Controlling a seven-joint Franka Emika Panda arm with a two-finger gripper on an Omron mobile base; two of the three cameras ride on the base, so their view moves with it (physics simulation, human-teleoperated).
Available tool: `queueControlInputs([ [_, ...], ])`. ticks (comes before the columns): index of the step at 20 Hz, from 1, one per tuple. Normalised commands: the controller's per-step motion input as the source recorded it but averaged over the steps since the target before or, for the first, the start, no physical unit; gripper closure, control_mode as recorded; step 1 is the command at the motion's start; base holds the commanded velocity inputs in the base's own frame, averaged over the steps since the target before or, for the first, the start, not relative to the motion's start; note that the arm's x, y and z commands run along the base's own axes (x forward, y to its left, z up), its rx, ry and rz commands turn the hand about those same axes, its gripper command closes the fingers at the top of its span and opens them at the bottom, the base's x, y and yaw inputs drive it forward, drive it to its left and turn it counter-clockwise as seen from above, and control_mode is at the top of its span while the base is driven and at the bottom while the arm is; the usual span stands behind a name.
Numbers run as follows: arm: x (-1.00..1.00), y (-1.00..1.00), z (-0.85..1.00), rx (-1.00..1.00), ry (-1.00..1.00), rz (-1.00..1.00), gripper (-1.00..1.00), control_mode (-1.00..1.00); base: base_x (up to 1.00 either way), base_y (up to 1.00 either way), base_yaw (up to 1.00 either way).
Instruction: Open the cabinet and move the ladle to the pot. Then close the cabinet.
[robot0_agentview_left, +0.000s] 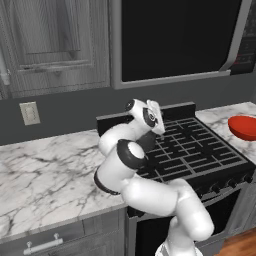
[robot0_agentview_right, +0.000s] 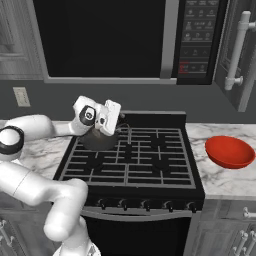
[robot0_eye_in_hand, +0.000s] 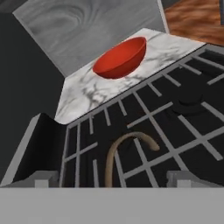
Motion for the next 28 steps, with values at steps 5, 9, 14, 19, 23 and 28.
queueControlInputs([
  [5,-0.57,0.00,0.42,0.14,0.00,0.00,-1.00,-1.00,0.00,0.00,0.00],
  [9,-0.97,-0.12,0.30,0.08,0.05,0.02,-1.00,-1.00,0.00,0.00,0.00],
  [14,-1.00,-0.06,0.22,0.02,0.00,0.14,-1.00,-1.00,0.00,0.00,0.00],
  [19,-1.00,0.00,0.07,0.00,-0.12,0.20,-1.00,-1.00,0.00,0.00,0.00],
  [23,-1.00,-0.01,0.06,0.00,-0.17,0.21,-1.00,-1.00,0.00,0.00,0.00],
  [28,-1.00,-0.07,0.61,0.00,-0.15,0.19,-1.00,-1.00,0.00,0.00,0.00],
])
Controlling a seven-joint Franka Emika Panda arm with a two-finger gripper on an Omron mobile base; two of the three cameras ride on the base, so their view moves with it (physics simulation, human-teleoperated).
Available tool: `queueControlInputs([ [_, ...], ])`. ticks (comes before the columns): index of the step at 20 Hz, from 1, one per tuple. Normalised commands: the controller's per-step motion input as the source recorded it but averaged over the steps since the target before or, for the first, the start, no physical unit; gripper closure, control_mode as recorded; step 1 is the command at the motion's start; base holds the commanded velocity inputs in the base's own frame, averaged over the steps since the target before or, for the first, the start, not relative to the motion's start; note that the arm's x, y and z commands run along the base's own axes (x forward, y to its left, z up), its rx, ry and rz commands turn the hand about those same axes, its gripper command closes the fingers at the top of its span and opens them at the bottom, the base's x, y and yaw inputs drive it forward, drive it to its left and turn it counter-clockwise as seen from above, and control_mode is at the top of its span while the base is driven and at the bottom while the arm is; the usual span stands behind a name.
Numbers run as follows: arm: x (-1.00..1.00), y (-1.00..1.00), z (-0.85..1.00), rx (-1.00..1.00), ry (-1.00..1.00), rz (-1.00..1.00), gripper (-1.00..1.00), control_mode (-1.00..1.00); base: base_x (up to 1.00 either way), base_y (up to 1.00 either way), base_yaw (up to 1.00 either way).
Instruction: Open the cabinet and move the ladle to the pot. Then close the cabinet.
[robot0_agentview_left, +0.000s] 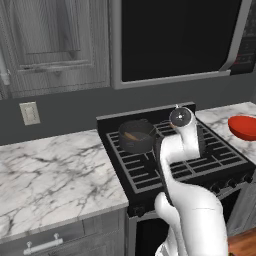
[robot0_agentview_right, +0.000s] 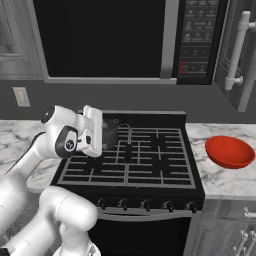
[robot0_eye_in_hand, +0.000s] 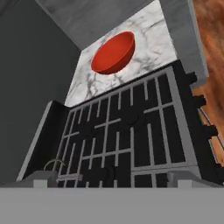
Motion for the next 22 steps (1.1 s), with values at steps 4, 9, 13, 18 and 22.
queueControlInputs([
  [4,-1.00,-0.04,0.82,0.00,-0.01,0.21,-1.00,-1.00,0.00,0.00,0.00],
  [9,-0.94,0.00,0.94,0.00,0.08,0.20,-1.00,-1.00,0.00,0.00,0.00],
  [13,-0.84,0.00,0.91,0.00,0.13,0.15,-1.00,-1.00,0.00,0.00,0.00],
  [18,-0.87,0.03,0.56,-0.06,0.17,0.19,-1.00,-1.00,0.00,0.00,0.00],
  [22,-0.96,0.15,0.04,-0.18,0.02,0.32,-1.00,-1.00,0.00,0.00,0.00],
])
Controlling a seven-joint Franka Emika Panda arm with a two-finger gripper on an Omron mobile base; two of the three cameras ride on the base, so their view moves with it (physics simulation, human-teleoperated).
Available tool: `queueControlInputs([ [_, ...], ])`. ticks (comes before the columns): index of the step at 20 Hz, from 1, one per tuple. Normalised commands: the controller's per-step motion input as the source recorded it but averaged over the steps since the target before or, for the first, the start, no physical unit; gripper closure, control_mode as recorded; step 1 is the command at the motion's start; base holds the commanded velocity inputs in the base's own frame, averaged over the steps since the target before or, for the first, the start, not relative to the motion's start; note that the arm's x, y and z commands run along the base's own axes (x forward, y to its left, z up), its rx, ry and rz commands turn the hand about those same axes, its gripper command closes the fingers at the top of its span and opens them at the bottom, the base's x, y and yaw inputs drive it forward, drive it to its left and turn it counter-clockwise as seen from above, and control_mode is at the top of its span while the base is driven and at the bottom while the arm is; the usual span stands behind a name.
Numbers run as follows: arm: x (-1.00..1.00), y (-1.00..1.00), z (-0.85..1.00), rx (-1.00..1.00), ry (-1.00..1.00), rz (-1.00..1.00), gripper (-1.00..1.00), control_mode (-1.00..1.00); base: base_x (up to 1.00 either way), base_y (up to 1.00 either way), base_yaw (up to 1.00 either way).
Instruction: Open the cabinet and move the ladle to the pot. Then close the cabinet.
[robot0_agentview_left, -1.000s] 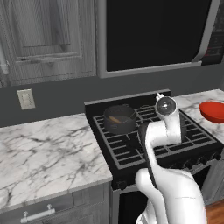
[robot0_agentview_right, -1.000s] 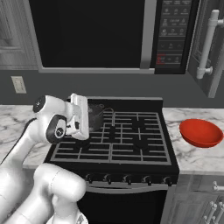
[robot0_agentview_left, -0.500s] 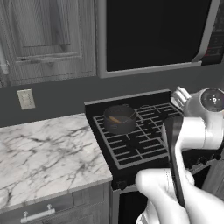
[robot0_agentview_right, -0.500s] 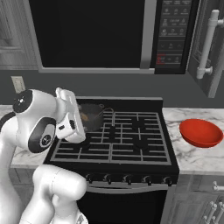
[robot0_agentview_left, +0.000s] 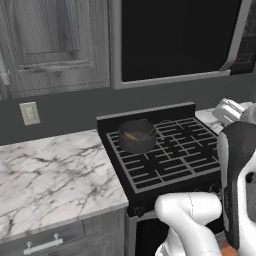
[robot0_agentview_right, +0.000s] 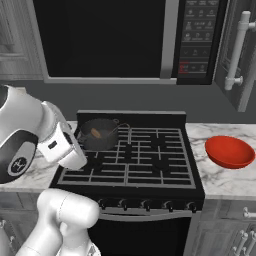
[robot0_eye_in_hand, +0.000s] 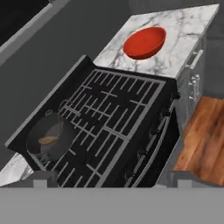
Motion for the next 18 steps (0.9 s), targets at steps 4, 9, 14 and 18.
queueControlInputs([
  [4,-0.53,0.04,0.00,-0.23,-0.25,0.25,-1.00,-1.00,0.00,0.00,0.00],
  [9,-0.17,0.01,0.15,-0.17,-0.31,0.10,-1.00,-1.00,0.00,0.00,0.00],
  [14,-0.05,0.12,0.46,-0.16,-0.27,0.03,-1.00,-1.00,0.00,0.00,0.00],
  [18,-0.10,0.13,0.57,-0.15,-0.19,0.00,-1.00,-1.00,0.00,0.00,0.00],
])
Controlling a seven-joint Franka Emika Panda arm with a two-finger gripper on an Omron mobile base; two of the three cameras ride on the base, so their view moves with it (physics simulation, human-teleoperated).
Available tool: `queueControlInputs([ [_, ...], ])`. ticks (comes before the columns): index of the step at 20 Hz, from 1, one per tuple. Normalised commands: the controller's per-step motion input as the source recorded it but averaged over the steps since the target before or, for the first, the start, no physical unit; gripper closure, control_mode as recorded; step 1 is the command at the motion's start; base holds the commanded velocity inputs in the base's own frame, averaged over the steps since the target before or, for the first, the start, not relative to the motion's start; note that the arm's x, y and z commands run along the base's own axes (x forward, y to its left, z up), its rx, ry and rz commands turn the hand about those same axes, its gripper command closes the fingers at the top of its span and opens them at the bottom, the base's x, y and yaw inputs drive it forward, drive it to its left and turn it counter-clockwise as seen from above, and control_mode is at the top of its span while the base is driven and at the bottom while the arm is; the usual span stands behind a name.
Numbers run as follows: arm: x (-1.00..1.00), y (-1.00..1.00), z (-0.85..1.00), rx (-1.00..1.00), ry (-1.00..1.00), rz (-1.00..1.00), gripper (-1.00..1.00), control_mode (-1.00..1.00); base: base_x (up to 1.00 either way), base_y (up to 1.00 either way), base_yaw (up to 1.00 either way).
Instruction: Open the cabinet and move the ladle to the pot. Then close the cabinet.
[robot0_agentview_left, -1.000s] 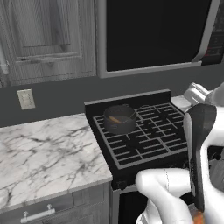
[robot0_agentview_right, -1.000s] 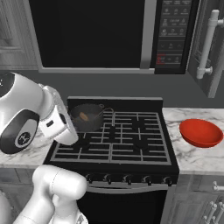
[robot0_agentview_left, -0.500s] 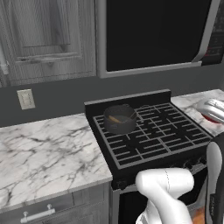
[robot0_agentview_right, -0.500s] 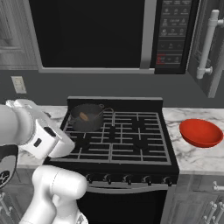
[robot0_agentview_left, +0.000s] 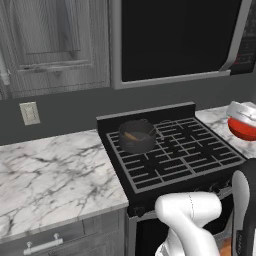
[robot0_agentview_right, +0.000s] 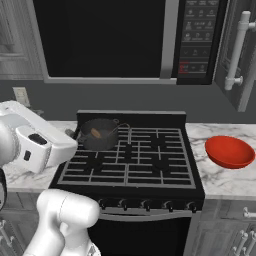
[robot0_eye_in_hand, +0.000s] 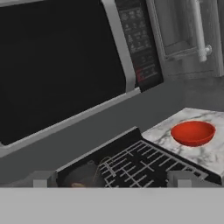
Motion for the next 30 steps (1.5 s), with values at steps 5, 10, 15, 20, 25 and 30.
queueControlInputs([
  [5,-0.22,0.04,0.37,-0.09,-0.12,0.02,-1.00,-1.00,0.00,0.00,0.00],
  [10,-0.21,0.11,0.06,-0.11,-0.09,0.01,-1.00,-1.00,0.00,0.00,0.00],
  [15,-0.13,0.01,0.00,-0.04,-0.02,0.01,-1.00,1.00,-0.40,0.06,0.04],
  [20,0.00,0.00,0.00,0.00,0.00,0.00,-1.00,1.00,-0.83,-0.11,0.08],
  [25,0.00,0.00,0.00,0.00,0.00,0.00,-1.00,1.00,-0.61,-0.62,0.17],
  [30,0.00,0.00,0.00,0.00,0.00,0.00,-1.00,1.00,-0.23,-1.00,0.23],
])
